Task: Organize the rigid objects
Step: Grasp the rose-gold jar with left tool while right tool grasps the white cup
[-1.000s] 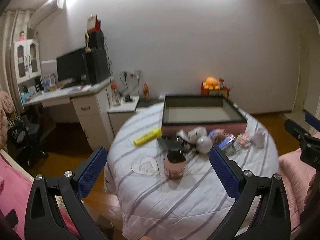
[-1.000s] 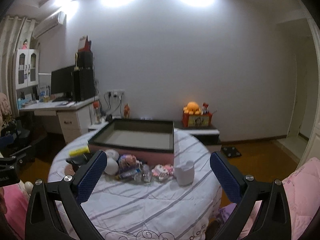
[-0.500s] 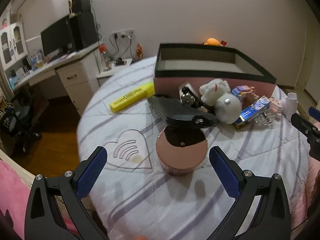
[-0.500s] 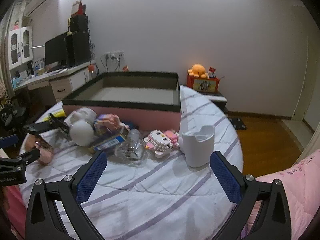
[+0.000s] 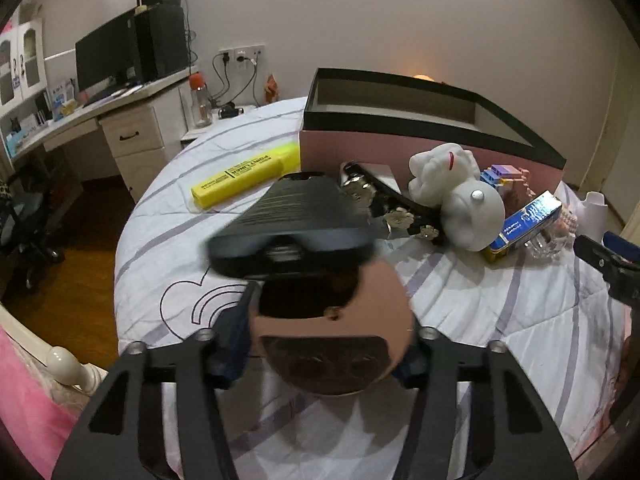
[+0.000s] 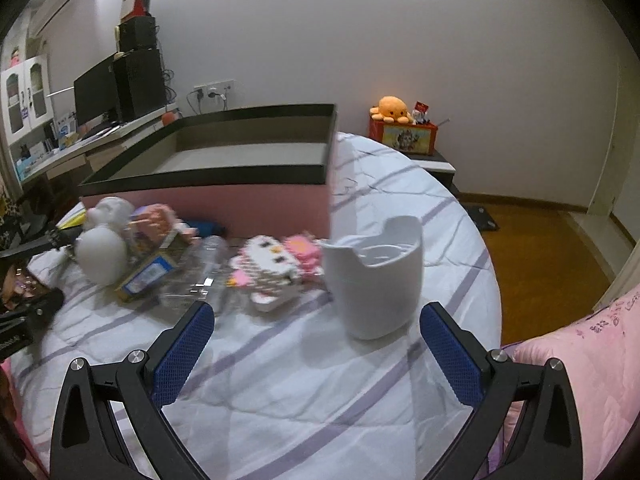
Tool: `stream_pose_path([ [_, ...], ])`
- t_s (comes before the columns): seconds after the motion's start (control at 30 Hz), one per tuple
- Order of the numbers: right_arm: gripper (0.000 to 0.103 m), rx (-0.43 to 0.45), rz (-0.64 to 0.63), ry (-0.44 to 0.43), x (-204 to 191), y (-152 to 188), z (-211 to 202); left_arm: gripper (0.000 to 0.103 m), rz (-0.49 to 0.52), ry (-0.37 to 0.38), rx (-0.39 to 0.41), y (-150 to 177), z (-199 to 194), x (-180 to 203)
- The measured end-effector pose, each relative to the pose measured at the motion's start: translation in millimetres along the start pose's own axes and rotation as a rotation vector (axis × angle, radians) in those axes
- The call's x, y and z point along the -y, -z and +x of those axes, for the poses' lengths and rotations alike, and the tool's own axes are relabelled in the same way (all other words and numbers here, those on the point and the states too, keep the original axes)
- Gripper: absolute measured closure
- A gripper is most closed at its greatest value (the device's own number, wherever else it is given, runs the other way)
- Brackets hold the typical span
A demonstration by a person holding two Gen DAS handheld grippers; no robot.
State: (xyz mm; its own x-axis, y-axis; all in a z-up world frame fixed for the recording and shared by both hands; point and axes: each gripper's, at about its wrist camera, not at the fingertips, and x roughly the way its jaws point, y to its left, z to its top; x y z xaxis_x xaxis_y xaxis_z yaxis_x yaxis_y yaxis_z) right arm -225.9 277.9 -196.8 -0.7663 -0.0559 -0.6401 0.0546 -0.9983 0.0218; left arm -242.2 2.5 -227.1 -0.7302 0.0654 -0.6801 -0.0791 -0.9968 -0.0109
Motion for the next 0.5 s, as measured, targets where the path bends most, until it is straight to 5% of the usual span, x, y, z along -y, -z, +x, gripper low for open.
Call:
stream_pose_path([
  [0.33, 0.0, -0.047, -0.054, -0.011, 13.2, -15.8, 20.7, 0.056, 0.018, 0.076, -0.01, -1.2, -7.9, 2.0],
  [0.5, 0.013, -0.073, -0.049, -0.073, 19.8, -18.5, 26.6, 0.056, 0.066, 0.12, -0.02, 0.4, -12.3, 13.0],
])
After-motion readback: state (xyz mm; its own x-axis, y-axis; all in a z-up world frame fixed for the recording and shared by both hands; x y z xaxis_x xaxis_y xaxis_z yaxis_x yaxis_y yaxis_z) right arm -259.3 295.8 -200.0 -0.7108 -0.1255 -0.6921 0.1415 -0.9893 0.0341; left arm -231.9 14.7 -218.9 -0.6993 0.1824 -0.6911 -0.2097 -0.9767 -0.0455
